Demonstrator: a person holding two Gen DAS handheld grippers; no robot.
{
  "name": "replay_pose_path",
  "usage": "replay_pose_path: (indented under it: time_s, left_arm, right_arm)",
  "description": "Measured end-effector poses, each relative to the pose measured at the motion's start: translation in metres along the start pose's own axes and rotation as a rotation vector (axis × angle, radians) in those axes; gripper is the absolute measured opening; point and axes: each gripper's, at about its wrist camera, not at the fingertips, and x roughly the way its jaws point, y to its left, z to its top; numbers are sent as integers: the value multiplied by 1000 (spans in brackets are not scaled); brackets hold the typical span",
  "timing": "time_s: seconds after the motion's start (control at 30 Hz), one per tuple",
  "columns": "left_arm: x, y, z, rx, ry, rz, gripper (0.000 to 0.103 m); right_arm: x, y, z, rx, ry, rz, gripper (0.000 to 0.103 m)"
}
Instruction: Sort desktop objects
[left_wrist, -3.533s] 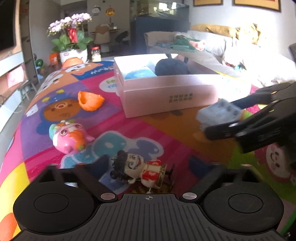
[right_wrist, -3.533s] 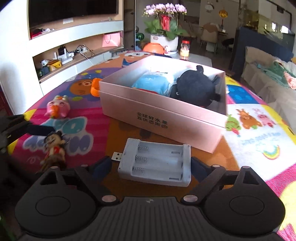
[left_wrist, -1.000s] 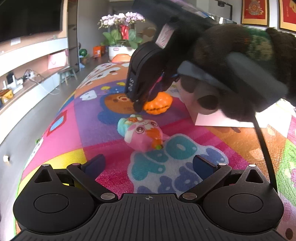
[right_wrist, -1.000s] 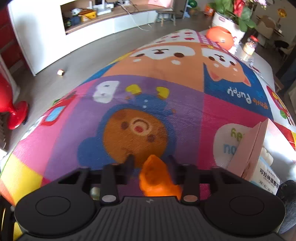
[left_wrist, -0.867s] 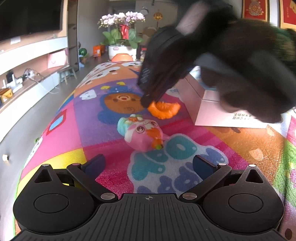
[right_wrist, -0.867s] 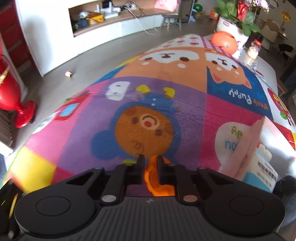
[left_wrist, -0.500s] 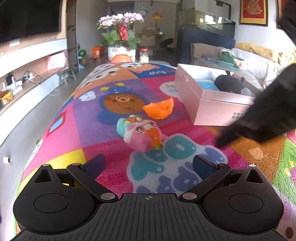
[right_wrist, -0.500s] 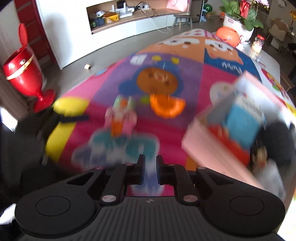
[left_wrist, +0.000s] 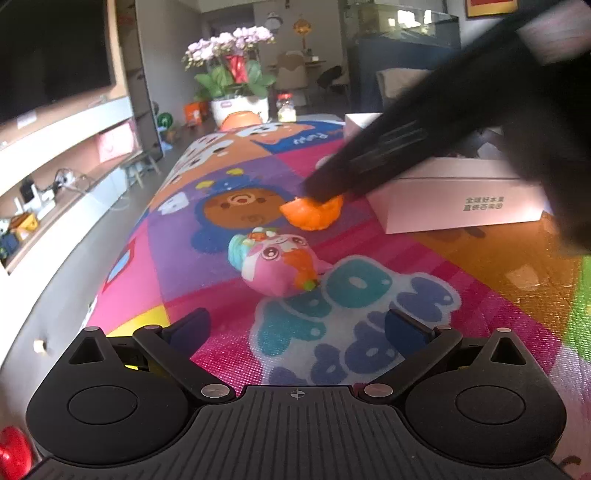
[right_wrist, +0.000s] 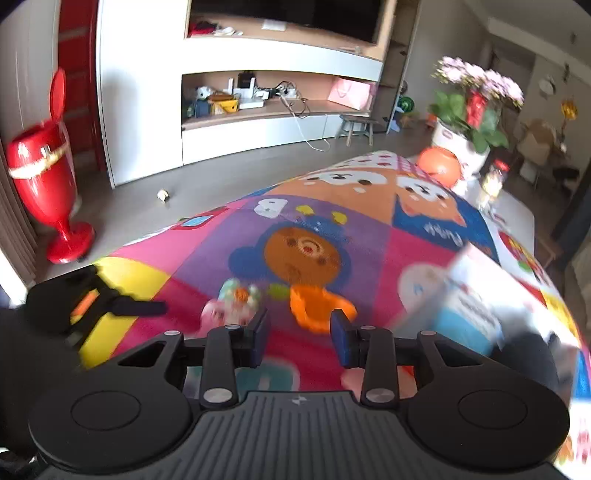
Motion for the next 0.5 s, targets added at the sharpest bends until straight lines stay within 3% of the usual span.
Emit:
replay_pose_path:
  time_s: [0.17, 0.3, 0.5]
  left_arm:
    - [2, 14, -1, -82, 3, -45, 103]
    - [2, 19, -1, -113, 0, -68, 103]
    - [1, 23, -1, -140, -5, -88, 103]
  right_arm:
    - [53, 3, 19, -23, 87, -8, 34]
    - [72, 6, 18, -57, 132, -23, 11]
    - [11, 11, 4, -44, 37, 56, 10]
